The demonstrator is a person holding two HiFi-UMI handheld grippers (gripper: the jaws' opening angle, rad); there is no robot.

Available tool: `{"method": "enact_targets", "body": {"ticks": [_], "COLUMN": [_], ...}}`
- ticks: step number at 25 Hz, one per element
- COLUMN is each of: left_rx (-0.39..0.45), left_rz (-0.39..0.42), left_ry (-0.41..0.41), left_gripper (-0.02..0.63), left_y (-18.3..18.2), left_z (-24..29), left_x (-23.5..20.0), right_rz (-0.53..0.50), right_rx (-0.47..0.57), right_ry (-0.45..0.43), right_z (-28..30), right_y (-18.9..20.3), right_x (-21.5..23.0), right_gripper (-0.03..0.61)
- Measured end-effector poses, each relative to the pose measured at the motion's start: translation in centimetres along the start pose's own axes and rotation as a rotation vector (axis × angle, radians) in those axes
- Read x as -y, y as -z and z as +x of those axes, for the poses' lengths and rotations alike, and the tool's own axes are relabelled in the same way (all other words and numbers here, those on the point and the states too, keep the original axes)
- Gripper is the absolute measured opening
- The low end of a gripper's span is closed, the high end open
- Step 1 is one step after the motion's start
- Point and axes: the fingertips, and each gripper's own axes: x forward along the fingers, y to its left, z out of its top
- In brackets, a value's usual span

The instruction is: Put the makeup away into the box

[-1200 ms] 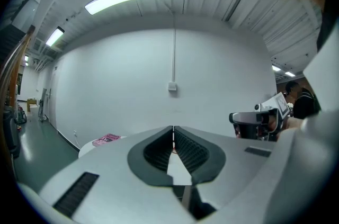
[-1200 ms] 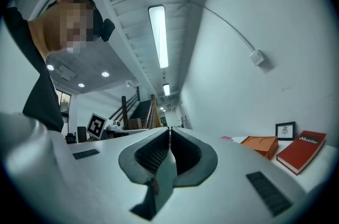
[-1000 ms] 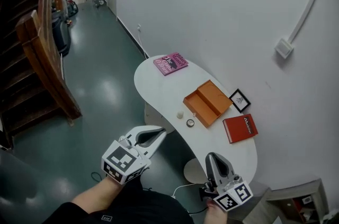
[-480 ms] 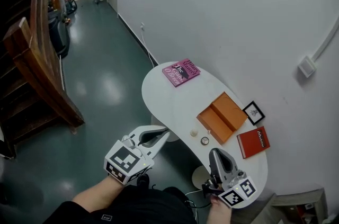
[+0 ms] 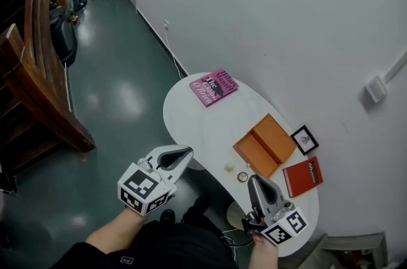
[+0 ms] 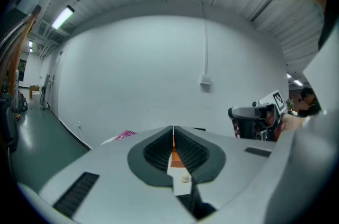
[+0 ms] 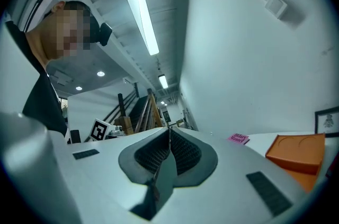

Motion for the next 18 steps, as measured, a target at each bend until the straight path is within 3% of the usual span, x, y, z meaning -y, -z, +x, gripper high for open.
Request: {"method": "enact_targets", "body": {"ticks": [9,18], "left_rx": [-0.010,-0.062], "left_rz": [0.068,0.071], "left_ry": [0.038,0.088], "left_gripper": [0.018,0.018], "left_y": [-3.5,-3.4], "left_z": [11.9,20.8], "left_x": [-0.1,-0.8], "right_rz": [0.029,0.129], "right_rx": [0.043,-0.040], "right_ry": [0.011,0.019], "right_z": [1.2,2.8], "right_y": [-3.4,-0.8], "right_x": [10.6,16.8], "right_gripper": [0.037,0.037]}}
